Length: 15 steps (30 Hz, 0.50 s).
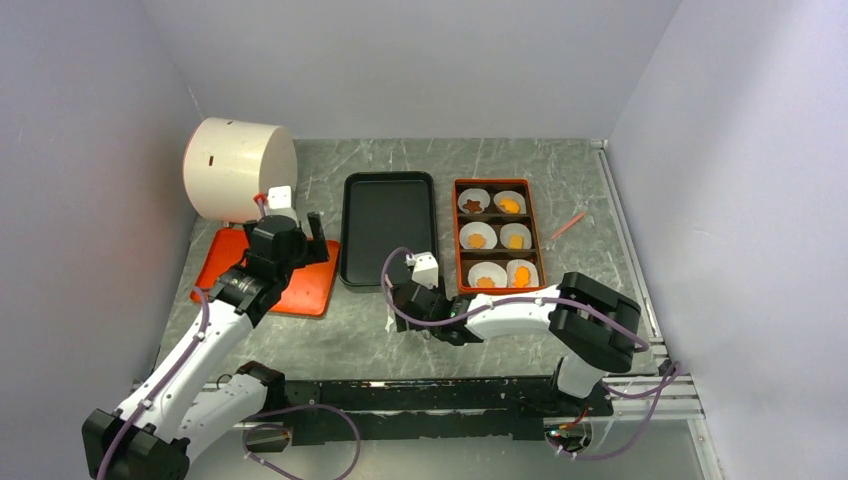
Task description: Pack the cookies
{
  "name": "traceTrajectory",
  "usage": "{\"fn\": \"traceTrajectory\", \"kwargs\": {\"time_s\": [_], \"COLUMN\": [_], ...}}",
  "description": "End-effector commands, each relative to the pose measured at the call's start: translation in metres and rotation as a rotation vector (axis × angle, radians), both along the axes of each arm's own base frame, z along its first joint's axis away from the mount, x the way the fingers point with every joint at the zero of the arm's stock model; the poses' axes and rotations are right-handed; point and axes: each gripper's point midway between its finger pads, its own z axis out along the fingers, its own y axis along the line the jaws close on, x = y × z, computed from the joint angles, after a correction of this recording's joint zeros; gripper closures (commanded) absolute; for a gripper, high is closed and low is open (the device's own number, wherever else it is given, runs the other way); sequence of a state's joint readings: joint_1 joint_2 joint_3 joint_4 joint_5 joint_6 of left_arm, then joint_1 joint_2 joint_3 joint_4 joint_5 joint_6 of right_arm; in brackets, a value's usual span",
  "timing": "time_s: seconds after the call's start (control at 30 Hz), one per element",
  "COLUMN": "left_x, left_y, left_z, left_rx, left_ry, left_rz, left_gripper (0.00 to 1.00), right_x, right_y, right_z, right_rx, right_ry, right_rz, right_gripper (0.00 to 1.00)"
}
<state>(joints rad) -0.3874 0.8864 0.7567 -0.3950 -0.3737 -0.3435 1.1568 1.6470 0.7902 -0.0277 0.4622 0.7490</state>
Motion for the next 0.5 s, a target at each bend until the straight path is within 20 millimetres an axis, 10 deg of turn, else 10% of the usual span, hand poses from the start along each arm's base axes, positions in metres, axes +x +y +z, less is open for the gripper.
{"fn": "traceTrajectory", "kwargs": {"time_s": [0.0, 0.47], "left_x": [-0.013, -0.054], "left_y": [0.019, 0.044], "left_z": [0.005, -0.066], "left_rx": [-0.047, -0.148], "left_ry": [0.003, 0.192], "left_rz": [0.143, 0.448], "left_gripper": [0.02, 0.02], "right_x": [-0.002, -0.002], "right_y": [-0.001, -0.018], "right_z": [0.012, 0.091], "right_rx": [0.046, 0.201], "right_ry": [-0.012, -0.191], "right_rz": [-0.005, 0.064], "right_gripper": [0.26, 0.11]}}
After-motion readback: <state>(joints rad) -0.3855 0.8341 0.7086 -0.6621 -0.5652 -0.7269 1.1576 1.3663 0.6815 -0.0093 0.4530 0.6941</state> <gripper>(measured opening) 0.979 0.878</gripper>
